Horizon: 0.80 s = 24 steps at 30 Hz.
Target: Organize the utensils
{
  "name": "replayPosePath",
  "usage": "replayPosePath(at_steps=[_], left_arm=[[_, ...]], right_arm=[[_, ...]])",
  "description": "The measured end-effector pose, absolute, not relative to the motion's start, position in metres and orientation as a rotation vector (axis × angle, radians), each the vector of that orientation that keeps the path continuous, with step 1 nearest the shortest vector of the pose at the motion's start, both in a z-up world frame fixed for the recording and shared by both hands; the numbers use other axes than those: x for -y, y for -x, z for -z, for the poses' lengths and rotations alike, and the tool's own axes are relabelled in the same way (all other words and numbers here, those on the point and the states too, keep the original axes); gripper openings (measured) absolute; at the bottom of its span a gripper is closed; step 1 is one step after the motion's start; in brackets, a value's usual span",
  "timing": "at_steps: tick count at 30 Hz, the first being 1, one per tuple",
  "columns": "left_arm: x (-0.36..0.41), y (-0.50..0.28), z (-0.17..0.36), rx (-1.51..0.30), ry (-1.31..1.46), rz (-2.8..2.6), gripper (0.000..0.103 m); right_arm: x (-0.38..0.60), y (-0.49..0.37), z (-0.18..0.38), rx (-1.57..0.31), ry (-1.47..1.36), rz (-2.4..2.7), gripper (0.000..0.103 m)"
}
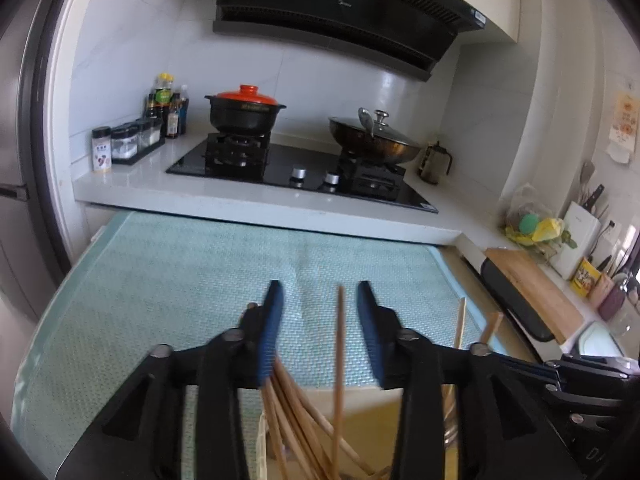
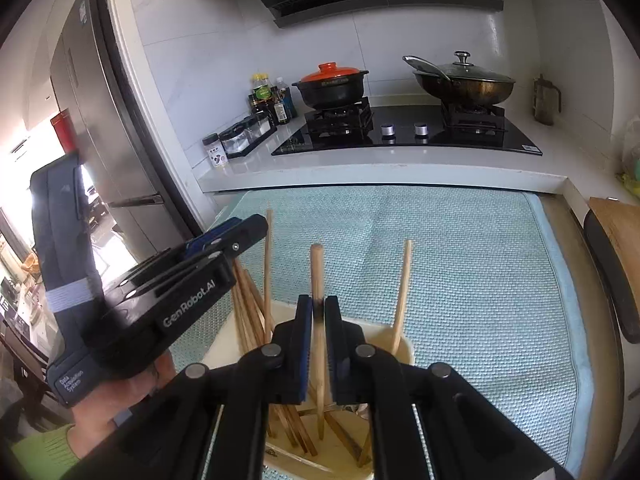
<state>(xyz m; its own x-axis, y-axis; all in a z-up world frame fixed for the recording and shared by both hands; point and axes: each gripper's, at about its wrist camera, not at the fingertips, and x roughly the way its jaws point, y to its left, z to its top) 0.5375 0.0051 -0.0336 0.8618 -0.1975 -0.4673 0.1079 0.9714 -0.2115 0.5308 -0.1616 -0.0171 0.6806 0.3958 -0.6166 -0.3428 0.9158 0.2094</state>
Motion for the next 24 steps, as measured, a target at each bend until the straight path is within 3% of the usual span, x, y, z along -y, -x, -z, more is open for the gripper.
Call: replayPosePath(at_steps=[1,3,5,7,12,19,24], left_arm=[[-0.008,-0.534,0.030,-0.496,0.188,0.154,0.066],[-0.013,-0.522,0.019,-0.475,0.183,0.154,0.074],[-0.017,-0.506,0.005,-0.465,0.165,0.147,0.091],[-0.021,-0.481,-0.009,-0.445,0.142,0.141,0.099],[-0.020,-0.404,-0.030,-0.443,-0.008,0.066,0.103],[-0.011,-0.292,-0.019,-0.493,-0.109,-0.063,0.103],[-0.012,-0.236,-0.011,-0.510,-0.060,-0.094,0.103]], right_arm=[[0.163,-0.531,0.017,-0.706,-0.093,-0.410,0.022],[0.168,-0.526,0.011,-0.682,-0.129,-0.405,0.048],[0.172,-0.516,0.000,-0.648,-0.133,-0.391,0.049],[0.177,-0.501,-0.013,-0.618,-0.124,-0.372,0.049],[0.190,-0.439,-0.041,-0.518,-0.117,-0.323,0.080],[0.188,-0.324,-0.041,-0.370,-0.039,-0.260,0.087],[0.186,-0.274,-0.027,-0.397,-0.103,-0.323,0.089]])
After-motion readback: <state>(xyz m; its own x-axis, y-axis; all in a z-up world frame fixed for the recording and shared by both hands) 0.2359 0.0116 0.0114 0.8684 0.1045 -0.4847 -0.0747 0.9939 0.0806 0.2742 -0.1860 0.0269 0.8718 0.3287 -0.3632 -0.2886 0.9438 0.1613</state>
